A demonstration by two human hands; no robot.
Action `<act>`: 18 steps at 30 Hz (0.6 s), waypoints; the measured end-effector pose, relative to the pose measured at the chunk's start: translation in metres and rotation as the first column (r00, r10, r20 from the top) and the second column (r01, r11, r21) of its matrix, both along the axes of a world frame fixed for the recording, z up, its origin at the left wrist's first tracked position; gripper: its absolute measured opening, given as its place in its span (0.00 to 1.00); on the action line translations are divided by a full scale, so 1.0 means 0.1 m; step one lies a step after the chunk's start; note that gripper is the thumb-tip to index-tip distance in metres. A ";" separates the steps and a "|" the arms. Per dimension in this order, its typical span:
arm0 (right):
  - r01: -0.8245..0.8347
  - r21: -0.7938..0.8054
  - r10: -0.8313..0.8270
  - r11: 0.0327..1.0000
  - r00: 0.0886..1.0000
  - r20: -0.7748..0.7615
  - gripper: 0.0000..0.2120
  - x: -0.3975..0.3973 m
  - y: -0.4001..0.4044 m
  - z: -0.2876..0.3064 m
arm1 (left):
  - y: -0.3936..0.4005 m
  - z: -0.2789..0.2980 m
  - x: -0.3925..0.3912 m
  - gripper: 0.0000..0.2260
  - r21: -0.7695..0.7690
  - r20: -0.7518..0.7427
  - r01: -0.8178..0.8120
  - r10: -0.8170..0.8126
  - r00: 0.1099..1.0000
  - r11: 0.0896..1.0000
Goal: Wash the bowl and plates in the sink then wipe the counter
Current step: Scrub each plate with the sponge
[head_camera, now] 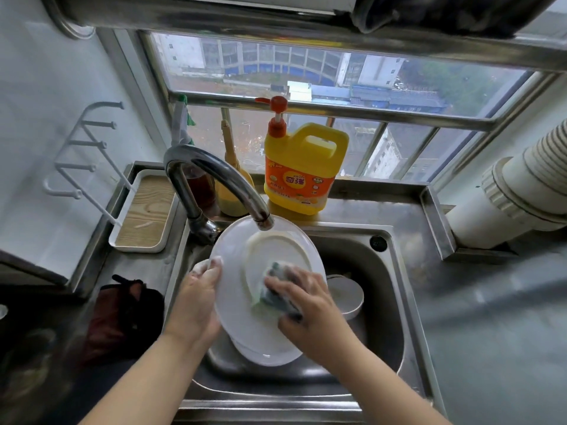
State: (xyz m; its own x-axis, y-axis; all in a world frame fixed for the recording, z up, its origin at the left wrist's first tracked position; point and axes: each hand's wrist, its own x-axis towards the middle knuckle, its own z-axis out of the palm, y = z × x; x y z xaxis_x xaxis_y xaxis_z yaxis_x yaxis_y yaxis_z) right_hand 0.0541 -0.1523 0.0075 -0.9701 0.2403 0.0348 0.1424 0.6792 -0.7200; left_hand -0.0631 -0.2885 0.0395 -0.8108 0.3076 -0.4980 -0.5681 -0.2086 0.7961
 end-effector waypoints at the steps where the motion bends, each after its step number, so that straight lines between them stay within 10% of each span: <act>1: 0.034 0.013 -0.034 0.999 0.999 0.014 0.26 0.09 0.10 -0.08 | -0.02 0.00 0.00 0.09 -0.007 0.002 0.008 -0.008 1.000 1.000; 7: 0.314 -0.009 -0.314 0.949 0.949 0.027 0.26 -0.26 0.38 0.05 | 0.11 -0.11 0.16 0.09 -0.015 0.029 0.072 -0.071 0.997 0.997; 13: 0.008 0.087 -0.001 0.996 0.997 -0.074 0.28 -0.18 0.01 0.10 | 0.08 -0.17 0.09 0.11 0.077 0.051 0.074 -0.078 0.996 0.994; 18: 0.071 0.007 -0.071 0.997 0.990 0.118 0.32 0.23 0.38 -0.15 | -0.03 -0.27 0.13 0.08 0.026 0.046 0.109 -0.110 0.993 0.994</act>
